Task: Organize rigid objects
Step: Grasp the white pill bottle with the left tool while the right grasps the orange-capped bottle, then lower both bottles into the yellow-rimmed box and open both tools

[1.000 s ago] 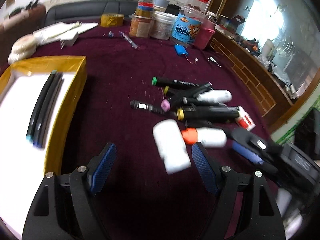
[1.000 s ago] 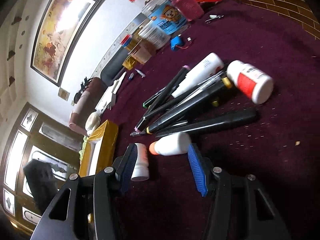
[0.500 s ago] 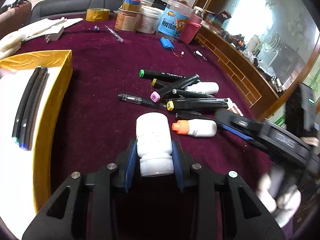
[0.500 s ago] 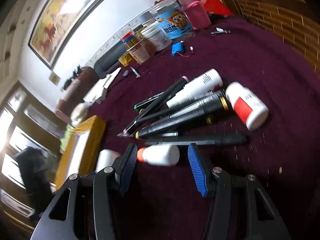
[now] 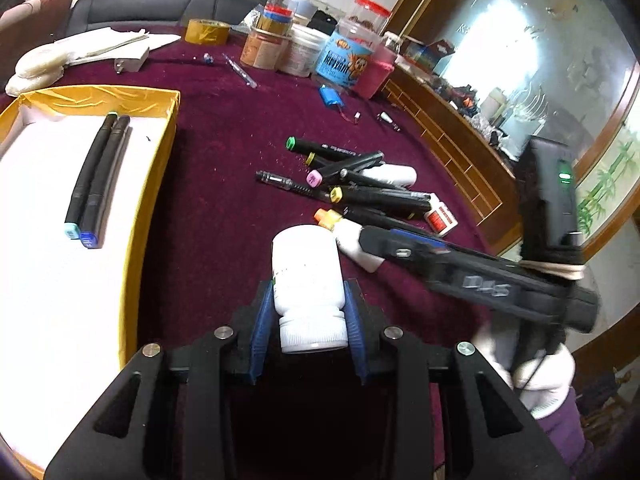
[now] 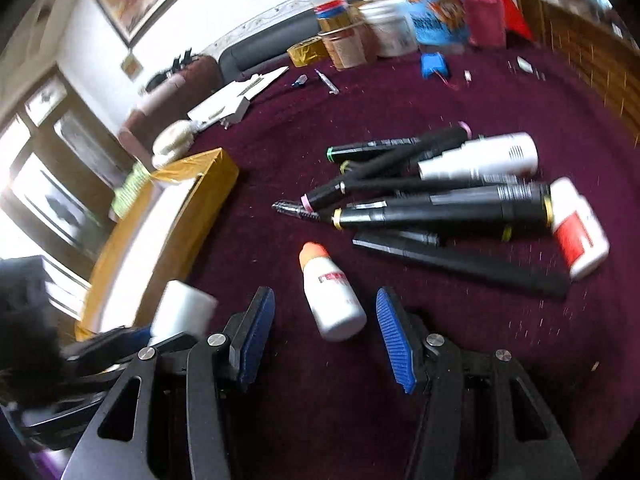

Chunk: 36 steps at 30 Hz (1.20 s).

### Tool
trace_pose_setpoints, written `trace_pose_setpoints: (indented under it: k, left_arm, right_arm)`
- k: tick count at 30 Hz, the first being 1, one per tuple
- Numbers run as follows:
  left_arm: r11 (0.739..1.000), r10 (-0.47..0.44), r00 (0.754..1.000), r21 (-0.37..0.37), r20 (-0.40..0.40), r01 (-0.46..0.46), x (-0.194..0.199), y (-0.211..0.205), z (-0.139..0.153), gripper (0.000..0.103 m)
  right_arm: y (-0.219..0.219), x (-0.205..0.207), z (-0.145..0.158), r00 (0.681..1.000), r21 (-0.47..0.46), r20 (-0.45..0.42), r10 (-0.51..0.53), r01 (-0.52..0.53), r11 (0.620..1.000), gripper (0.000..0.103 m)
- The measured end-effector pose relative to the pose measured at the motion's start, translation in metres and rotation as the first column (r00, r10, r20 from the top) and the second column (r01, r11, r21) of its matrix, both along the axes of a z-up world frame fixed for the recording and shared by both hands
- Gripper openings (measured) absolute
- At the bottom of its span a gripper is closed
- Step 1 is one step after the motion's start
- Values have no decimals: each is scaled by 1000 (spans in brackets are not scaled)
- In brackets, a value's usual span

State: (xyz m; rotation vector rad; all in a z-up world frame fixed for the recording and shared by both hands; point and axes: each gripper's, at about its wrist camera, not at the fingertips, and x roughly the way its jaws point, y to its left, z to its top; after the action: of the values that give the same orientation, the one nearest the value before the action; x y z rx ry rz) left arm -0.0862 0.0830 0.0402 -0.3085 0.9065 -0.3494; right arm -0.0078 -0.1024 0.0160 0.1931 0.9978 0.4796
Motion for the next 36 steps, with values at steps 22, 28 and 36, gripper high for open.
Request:
trace_pose_setpoints:
  k: [22, 28, 36]
  left_arm:
    - [973, 220, 973, 59, 67, -224, 32, 158, 52, 32]
    - [951, 303, 953, 83, -35, -299, 74, 203, 16, 32]
    - [941, 336, 933, 15, -131, -337, 107, 233, -18, 32]
  right_arm:
    - [95, 27, 52, 988, 170, -62, 140, -128, 977, 24]
    - [174, 51, 42, 976, 183, -135, 174, -148, 972, 24]
    - [238, 87, 13, 972, 136, -193, 132, -107, 985, 24]
